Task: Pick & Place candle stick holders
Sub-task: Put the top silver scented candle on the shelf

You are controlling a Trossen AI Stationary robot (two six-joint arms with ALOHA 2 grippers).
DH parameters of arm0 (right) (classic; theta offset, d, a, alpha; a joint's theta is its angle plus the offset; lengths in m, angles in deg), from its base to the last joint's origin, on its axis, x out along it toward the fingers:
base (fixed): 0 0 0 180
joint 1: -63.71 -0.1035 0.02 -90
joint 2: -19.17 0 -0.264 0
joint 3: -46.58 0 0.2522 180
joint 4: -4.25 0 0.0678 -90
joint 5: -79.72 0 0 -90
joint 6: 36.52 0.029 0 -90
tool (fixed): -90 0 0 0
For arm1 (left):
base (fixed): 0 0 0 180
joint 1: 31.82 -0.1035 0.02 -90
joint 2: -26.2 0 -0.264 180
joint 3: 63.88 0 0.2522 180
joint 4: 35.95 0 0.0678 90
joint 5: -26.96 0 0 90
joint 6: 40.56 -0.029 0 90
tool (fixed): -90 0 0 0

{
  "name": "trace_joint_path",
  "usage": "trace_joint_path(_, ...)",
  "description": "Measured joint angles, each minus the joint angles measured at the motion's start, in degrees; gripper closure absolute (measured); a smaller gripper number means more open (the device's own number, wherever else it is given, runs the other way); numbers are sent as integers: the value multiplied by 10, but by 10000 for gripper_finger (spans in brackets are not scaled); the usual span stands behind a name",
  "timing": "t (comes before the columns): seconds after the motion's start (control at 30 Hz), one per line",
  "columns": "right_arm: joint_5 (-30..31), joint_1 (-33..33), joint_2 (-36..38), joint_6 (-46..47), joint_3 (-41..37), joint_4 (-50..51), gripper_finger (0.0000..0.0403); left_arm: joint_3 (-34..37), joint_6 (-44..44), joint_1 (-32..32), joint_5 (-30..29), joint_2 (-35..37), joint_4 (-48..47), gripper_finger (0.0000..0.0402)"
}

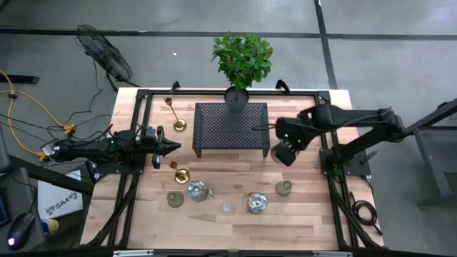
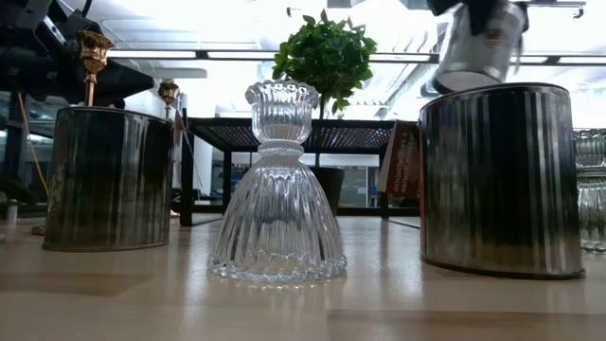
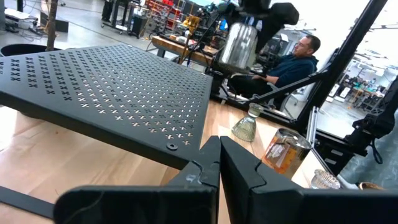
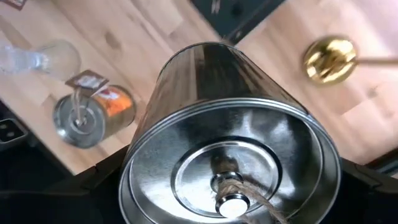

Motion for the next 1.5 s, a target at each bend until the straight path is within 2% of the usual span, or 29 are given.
trace_joint_path(0.23,48,46,-83,-80,115,53,58,0,0,0,0,0,0,400)
trace_joint_path(0.53,81,129,-178,-163,186,51,58,0,0,0,0,0,0,400)
trace_joint_path(0.77,110,190,-211,-200,196,41,56,0,0,0,0,0,0,400)
trace_joint_path(0.97,84,220,-207,-213,196,3,55,0,0,0,0,0,0,400)
trace_joint_path(1.2,59,224,-210,-232,196,-47,54,0,0,0,0,0,0,400)
trace_joint_path(1.5,59,224,-216,-241,196,-90,53,0,0,0,0,0,0,400)
